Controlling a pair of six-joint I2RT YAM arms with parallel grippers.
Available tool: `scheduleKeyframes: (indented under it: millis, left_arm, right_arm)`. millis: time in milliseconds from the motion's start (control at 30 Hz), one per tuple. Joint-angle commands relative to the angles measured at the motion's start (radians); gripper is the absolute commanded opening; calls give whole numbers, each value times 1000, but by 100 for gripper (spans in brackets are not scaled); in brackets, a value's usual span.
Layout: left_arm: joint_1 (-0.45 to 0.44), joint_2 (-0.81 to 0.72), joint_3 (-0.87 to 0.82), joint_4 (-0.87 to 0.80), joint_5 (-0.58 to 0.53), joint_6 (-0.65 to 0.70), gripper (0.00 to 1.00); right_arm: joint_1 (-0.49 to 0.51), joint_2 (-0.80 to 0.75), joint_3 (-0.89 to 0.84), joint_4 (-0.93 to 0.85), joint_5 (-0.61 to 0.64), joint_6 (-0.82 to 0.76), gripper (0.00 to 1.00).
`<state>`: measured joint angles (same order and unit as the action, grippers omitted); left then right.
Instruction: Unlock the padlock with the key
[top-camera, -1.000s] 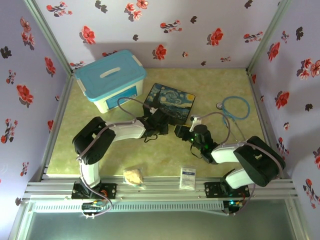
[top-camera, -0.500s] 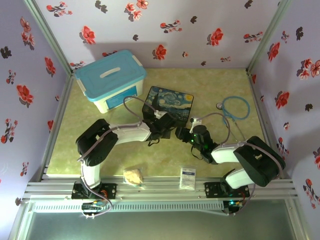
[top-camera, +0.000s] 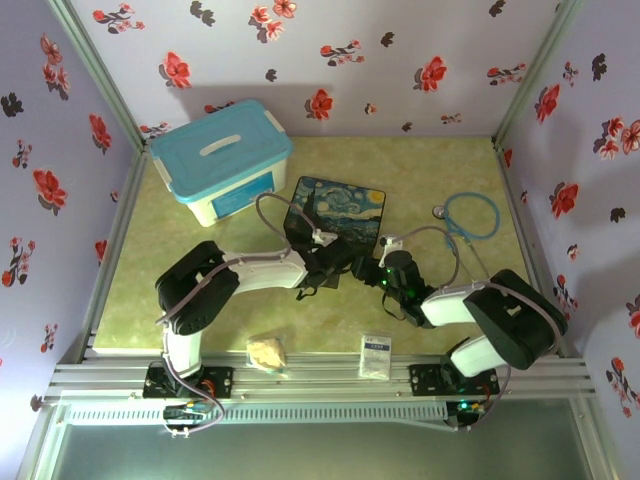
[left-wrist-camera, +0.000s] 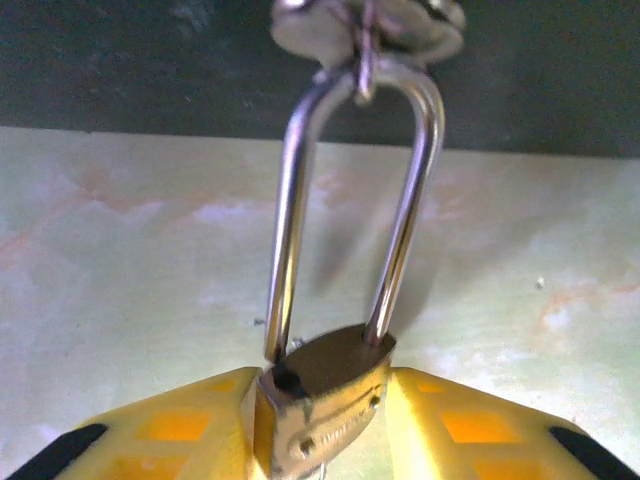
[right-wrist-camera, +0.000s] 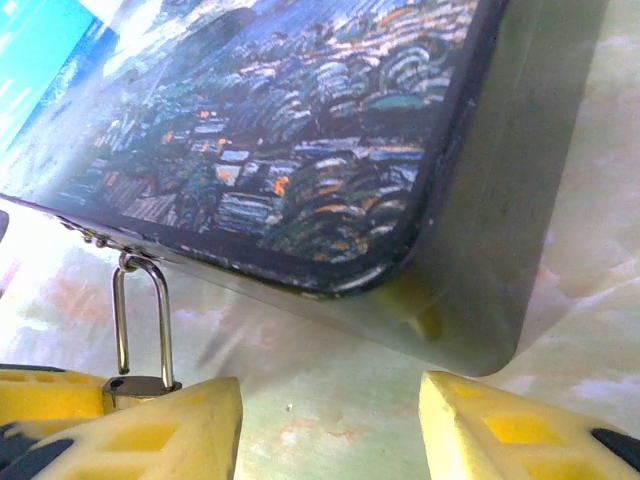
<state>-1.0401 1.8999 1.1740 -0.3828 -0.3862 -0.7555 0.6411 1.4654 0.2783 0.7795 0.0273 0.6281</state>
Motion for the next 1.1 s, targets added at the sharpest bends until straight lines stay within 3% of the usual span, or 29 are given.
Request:
scheduleKeyframes:
  millis: [0, 133, 233, 567, 733, 1067]
  left_arm:
    - [-10, 22, 36, -46, -35, 23, 38]
    - [-26, 18, 57, -90, -75, 26, 30]
    - [-33, 12, 41, -71, -73, 22, 15]
    - [-61, 63, 152, -242, -185, 61, 13]
    - [-103, 128, 285, -426, -290, 98, 14]
    - [-122, 224, 344, -474, -295, 127, 17]
  right_arm:
    - [-3, 22, 19, 24, 19, -20, 51]
    - [-3, 40, 22, 32, 15, -13, 51]
    - [-3, 49, 23, 39, 13, -10, 50]
    - [-3, 65, 23, 55, 8, -8, 50]
    - [-3, 53, 17, 46, 34, -3, 50]
    - [-5, 49, 12, 31, 69, 18, 50]
